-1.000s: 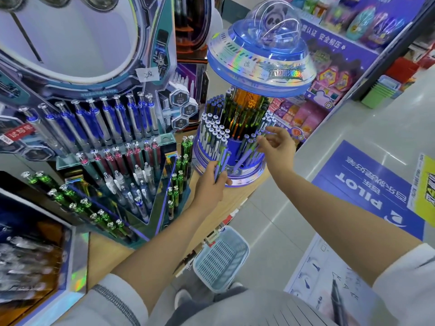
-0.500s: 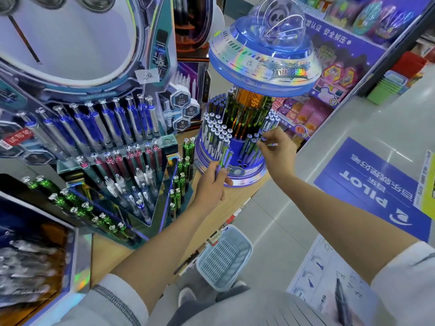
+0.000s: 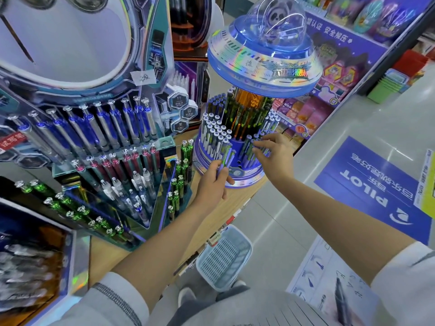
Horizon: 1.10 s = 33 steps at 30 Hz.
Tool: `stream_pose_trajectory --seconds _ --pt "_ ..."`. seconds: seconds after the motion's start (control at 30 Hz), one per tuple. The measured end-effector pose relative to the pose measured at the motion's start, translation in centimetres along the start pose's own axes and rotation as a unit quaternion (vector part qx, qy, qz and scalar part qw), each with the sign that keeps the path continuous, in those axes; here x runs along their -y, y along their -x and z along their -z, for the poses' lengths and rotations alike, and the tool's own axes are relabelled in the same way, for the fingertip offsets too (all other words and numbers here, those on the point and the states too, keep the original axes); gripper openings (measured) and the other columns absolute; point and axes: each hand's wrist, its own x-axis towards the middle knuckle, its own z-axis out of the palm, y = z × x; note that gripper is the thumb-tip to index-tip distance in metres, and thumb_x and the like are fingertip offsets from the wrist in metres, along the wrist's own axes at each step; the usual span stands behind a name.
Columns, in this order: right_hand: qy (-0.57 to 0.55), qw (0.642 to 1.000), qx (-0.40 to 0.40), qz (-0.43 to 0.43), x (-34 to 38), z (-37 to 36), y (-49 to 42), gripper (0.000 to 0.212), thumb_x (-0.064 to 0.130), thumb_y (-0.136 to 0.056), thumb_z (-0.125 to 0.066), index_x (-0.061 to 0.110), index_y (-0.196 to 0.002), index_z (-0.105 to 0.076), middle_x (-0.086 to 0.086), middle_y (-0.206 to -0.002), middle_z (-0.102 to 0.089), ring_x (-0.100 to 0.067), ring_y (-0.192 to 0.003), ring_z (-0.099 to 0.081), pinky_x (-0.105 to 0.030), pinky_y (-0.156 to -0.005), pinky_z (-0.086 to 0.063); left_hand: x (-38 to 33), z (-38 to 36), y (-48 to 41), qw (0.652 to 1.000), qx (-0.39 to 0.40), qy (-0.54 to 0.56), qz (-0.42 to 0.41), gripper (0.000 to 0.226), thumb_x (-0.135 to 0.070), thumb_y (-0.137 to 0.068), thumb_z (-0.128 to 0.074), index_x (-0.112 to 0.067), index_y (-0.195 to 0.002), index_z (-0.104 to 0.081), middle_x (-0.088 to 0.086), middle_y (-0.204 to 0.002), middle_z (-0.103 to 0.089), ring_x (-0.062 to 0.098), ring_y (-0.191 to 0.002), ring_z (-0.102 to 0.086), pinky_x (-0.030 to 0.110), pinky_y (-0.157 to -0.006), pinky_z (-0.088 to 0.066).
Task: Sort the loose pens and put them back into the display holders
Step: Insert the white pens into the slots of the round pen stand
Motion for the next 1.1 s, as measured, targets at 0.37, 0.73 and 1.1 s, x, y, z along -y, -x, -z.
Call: stream_pose_trajectory --seconds 0.37,0.73,1.1 --pt "-0.288 0.943 0.133 -0.103 2.2 0.7 0.9 0.013 0.017 -0.091 -0.066 0.015 -0.103 -0.065 -0.008 -0.082 -0.070 -0.020 -0.068 -0.067 -0.032 -0.065 -0.056 -1.1 -1.2 0.2 0.998 0.055 0.019 -0.014 0.016 -0.021 -0.104 -0.038 -0.016 -0.114 -0.050 0.003 -0.082 -0.063 0.017 -0.049 -0.048 0.023 -0.047 -0.038" --pt "-0.252 0.962 -0.053 -0.096 2.4 3.3 -1.4 0.014 0.013 -0.088 -0.068 0.026 -0.084 -0.063 0.000 -0.078 -0.067 -0.021 -0.075 -0.066 -0.031 -0.071 -0.056 -0.3 -0.5 -1.0 0.995 -0.093 -0.031 -0.017 0.027 -0.020 -0.099 -0.049 -0.008 -0.123 -0.056 0.001 -0.086 -0.056 0.016 -0.081 -0.051 0.032 -0.070 -0.043" --pt "-0.115 0.993 -0.023 -0.027 2.5 2.2 -1.2 0.004 0.011 -0.089 -0.066 0.014 -0.092 -0.067 0.002 -0.081 -0.067 -0.010 -0.073 -0.064 -0.024 -0.071 -0.055 -0.1 0.1 -1.1 0.996 -0.077 -0.024 -0.026 0.029 -0.015 -0.098 -0.051 -0.008 -0.126 -0.054 -0.001 -0.093 -0.058 0.003 -0.077 -0.052 0.010 -0.064 -0.041"
